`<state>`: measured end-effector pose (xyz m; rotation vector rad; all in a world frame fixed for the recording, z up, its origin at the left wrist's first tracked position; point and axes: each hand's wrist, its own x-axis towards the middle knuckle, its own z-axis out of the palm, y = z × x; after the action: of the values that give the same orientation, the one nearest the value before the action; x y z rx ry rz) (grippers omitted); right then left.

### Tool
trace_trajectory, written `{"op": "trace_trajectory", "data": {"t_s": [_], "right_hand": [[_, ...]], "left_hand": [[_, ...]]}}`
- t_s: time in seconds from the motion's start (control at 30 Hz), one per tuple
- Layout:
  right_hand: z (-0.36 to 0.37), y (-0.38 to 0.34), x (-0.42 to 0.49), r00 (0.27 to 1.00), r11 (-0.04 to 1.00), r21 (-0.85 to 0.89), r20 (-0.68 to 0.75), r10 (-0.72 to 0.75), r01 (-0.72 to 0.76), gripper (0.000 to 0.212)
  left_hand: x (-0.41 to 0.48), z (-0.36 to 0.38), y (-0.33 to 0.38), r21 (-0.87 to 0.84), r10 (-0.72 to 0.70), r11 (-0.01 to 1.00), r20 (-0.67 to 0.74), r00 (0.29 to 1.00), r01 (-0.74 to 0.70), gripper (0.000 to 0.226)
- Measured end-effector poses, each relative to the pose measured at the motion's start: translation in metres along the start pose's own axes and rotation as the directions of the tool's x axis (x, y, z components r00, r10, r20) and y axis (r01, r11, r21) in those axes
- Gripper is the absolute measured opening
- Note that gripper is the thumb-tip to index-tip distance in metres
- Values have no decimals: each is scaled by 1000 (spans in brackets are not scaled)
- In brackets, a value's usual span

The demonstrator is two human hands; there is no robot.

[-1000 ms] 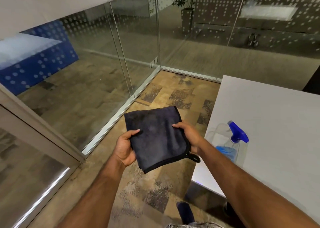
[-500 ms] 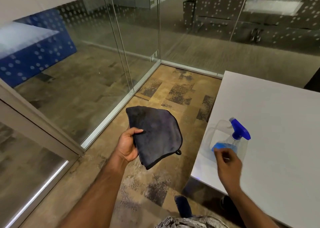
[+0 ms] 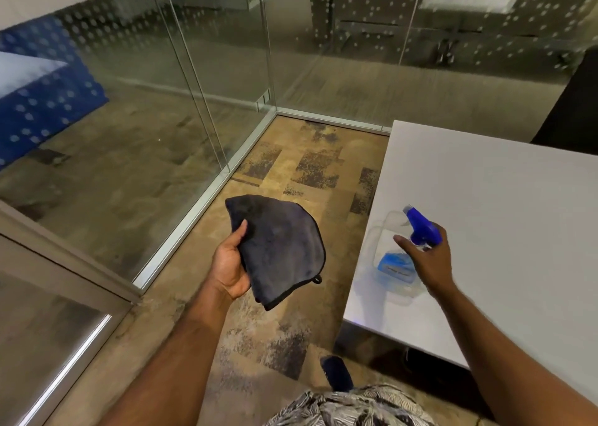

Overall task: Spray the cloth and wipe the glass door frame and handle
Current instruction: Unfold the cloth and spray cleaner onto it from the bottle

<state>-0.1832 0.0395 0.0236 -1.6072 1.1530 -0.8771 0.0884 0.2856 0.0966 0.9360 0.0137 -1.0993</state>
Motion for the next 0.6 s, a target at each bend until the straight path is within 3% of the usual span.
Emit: {"op": "trace_trajectory", "data": {"t_s": [0.13,0.37,0.6], "right_hand": [[2,-3,10,999,996,84,47,26,-30,57],[2,-9,23,994,998,53,108,13,-18,34],[6,-72,30,949,964,-39,188,-253,264,32]], "left_hand": [[2,6,-4,5,-38,999,6,999,38,36],[5,10,-7,21,-79,997,6,997,79,44],[8,10,-1,6,-61,998,36,997,61,40]]}}
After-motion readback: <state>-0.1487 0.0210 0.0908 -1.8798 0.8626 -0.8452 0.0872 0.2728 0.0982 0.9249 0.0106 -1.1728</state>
